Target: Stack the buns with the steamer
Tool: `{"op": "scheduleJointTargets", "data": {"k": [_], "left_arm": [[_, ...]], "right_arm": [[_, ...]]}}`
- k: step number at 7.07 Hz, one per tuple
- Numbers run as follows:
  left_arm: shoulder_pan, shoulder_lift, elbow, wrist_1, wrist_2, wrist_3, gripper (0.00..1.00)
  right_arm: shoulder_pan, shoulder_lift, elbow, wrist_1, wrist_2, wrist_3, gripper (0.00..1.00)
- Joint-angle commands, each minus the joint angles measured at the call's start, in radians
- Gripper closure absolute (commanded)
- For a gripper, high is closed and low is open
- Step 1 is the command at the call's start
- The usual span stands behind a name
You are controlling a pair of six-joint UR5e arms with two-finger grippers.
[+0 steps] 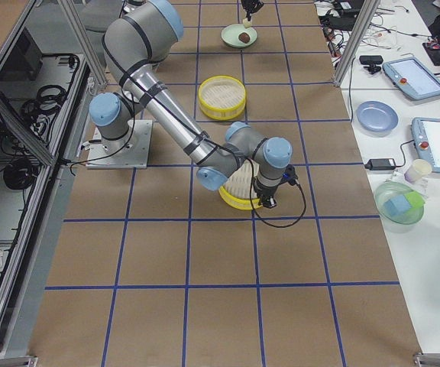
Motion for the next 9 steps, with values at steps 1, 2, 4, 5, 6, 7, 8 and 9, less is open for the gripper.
{"op": "scheduleJointTargets", "data": {"k": [1,2,4,5,6,7,8,9], "left_arm": [[-0.165,-0.009,-0.013,0.047,-0.117,-0.161,1.0],[-0.213,-0.026,-0.042,0.13,-0.23,-0.206,1.0],[-0.294,-0.044,-0.151,0.311,-0.323,-0.229,1.0],[-0.348,-0.057,-0.169,0.325,-0.305,-0.233,1.0],[-0.383,-0.078,-0.173,0.325,-0.303,-0.231,1.0],[-0.394,-0.091,-0.174,0.324,-0.302,-0.227,1.0],[-0.398,-0.101,-0.176,0.324,-0.29,-0.228,0.95],[-0.399,-0.107,-0.174,0.318,-0.287,-0.227,0.43]], "right_arm": [[0.109,-0.117,0.001,0.152,-0.001,0.109,1.0],[0.176,-0.159,0.001,0.204,-0.004,0.207,1.0],[0.27,-0.225,0.024,0.258,-0.004,0.385,1.0],[0.292,-0.265,0.07,0.257,-0.004,0.438,1.0],[0.318,-0.3,0.12,0.257,-0.007,0.491,1.0],[0.339,-0.322,0.143,0.255,-0.006,0.53,1.0],[0.358,-0.325,0.144,0.255,-0.009,0.552,1.0],[0.391,-0.325,0.144,0.255,-0.012,0.625,1.0]]}}
